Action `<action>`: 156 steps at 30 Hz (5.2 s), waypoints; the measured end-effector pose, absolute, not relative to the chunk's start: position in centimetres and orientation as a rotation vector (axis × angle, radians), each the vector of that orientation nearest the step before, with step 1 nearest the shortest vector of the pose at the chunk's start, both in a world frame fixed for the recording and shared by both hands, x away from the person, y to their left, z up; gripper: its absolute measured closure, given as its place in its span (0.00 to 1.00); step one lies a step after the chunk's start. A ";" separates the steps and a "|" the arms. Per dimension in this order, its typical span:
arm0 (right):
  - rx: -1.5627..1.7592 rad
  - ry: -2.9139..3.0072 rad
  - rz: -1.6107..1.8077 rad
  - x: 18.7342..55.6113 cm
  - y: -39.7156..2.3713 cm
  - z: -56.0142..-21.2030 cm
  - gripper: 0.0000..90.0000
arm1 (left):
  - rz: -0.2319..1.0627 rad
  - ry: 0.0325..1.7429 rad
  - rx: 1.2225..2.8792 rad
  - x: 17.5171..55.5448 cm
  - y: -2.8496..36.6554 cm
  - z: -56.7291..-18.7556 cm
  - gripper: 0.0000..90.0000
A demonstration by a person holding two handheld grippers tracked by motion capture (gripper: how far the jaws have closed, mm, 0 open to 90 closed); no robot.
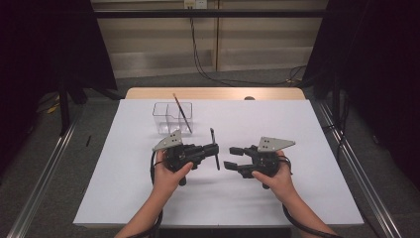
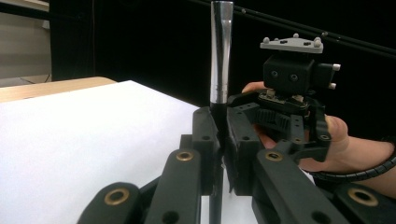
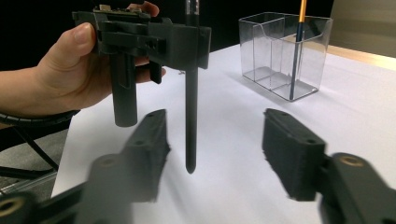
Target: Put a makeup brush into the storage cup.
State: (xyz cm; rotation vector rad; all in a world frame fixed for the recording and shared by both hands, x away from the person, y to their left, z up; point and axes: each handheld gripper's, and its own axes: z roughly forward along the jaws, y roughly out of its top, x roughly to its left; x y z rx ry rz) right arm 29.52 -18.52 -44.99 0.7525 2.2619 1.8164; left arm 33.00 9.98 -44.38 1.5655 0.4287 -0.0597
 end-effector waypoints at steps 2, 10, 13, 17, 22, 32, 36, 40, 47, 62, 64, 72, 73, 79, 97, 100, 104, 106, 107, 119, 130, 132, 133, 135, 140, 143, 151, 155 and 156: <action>0.756 2.259 1.814 29.4 -18.7 -45.0 0.33 | -0.060 0.431 1.564 33.0 10.1 -44.4 0.93; 0.712 2.253 1.773 29.1 -19.5 -45.0 0.19 | -0.054 0.431 1.569 33.0 10.1 -44.3 0.93; 0.698 2.257 1.767 28.9 -19.8 -44.9 0.15 | -0.051 0.433 1.568 33.0 10.2 -44.2 0.93; 0.719 2.247 1.756 28.7 -20.5 -45.0 0.11 | -0.048 0.433 1.572 33.0 10.3 -44.2 0.93; 0.743 2.229 1.750 28.7 -21.4 -44.9 0.10 | -0.043 0.432 1.575 33.0 10.4 -44.2 0.93; 0.762 2.221 1.734 28.4 -22.5 -45.0 0.06 | -0.035 0.437 1.582 33.0 10.6 -44.1 0.93; 0.756 2.217 1.742 28.3 -22.9 -44.9 0.05 | -0.028 0.432 1.585 33.0 10.6 -44.1 0.93; 0.748 2.224 1.736 28.2 -23.3 -44.9 0.03 | -0.025 0.432 1.592 33.0 10.7 -44.1 0.93; 0.748 2.226 1.726 27.9 -24.2 -44.9 0.01 | -0.021 0.431 1.594 33.0 10.8 -44.0 0.93; 0.767 2.227 1.680 27.4 -25.5 -45.0 0.01 | -0.023 0.429 1.601 33.0 10.9 -43.9 0.93; 0.771 2.228 1.678 27.3 -25.7 -45.1 0.01 | -0.024 0.430 1.602 33.0 10.9 -43.9 0.93; 0.774 2.217 1.671 26.9 -26.4 -45.0 0.01 | -0.024 0.427 1.597 32.9 11.0 -43.9 0.93; 0.774 2.213 1.671 26.9 -26.4 -45.0 0.01 | -0.024 0.429 1.596 32.9 11.0 -43.9 0.93; 0.785 2.211 1.655 26.6 -26.9 -45.0 0.01 | -0.019 0.433 1.597 32.9 11.3 -43.8 0.93; 0.798 2.200 1.622 26.2 -28.3 -45.1 0.01 | -0.018 0.428 1.600 32.9 11.2 -43.7 0.93; 0.806 2.200 1.616 26.1 -28.7 -45.2 0.01 | -0.018 0.429 1.599 32.9 11.2 -43.7 0.93; 0.816 2.200 1.604 25.9 -29.1 -45.3 0.01 | -0.020 0.428 1.601 32.9 11.1 -43.8 0.93; 0.821 2.192 1.603 25.8 -29.3 -45.3 0.01 | -0.018 0.429 1.604 32.9 11.1 -43.8 0.93; 0.824 2.193 1.600 25.7 -29.5 -45.3 0.01 | -0.018 0.430 1.604 32.9 11.1 -43.8 0.93; 0.836 2.187 1.577 25.4 -30.3 -45.5 0.01 | -0.016 0.428 1.601 32.9 11.2 -43.7 0.93; 0.846 2.183 1.558 25.0 -31.0 -45.8 0.01 | -0.013 0.434 1.597 33.0 11.4 -43.7 0.93; 0.845 2.181 1.559 25.0 -31.0 -45.8 0.01 | -0.013 0.434 1.599 33.0 11.4 -43.6 0.93; 0.846 2.181 1.559 24.9 -31.1 -45.9 0.01 | -0.012 0.433 1.599 33.0 11.4 -43.6 0.93; 0.845 2.180 1.558 24.9 -31.1 -45.9 0.01 | -0.012 0.433 1.599 33.0 11.4 -43.6 0.93; 0.846 2.172 1.559 24.6 -31.3 -46.0 0.01 | -0.009 0.432 1.598 33.0 11.5 -43.6 0.93; 0.843 2.171 1.561 24.5 -31.4 -46.2 0.01 | -0.009 0.433 1.595 33.0 11.6 -43.6 0.93; 0.845 2.164 1.573 24.3 -31.6 -46.3 0.01 | -0.009 0.440 1.597 33.1 11.7 -43.5 0.93; 0.843 2.165 1.568 24.2 -31.7 -46.4 0.01 | -0.015 0.449 1.605 33.2 11.8 -43.6 0.93; 0.843 2.162 1.570 24.2 -31.7 -46.4 0.01 | -0.016 0.453 1.607 33.3 11.9 -43.6 0.93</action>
